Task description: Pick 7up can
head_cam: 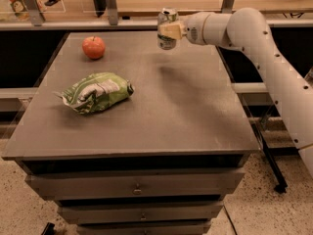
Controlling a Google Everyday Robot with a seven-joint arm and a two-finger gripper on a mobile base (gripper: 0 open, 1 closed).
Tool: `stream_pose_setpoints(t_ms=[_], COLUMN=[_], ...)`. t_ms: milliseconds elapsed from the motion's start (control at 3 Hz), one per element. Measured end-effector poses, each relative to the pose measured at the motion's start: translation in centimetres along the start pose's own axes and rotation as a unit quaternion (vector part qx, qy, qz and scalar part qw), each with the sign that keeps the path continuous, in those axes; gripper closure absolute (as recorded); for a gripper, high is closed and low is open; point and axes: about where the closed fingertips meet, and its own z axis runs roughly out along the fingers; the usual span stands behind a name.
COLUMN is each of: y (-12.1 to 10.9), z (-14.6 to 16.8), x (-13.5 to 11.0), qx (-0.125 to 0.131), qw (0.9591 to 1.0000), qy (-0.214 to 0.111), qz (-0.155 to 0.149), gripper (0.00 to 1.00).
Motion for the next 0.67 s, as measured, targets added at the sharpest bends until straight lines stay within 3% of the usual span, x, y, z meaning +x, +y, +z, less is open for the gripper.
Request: stream_pose_setpoints(t_ms=[333, 667], y=[1.59, 1.6], z=[-4.61, -4.6], x=[-4.08, -4.08], qx=[-0.015, -0.015], qw=[0.9993, 0.9993], qy=[-0.025, -0.025], qz=[-0.021, -0.021], gripper=[1.0, 1.0])
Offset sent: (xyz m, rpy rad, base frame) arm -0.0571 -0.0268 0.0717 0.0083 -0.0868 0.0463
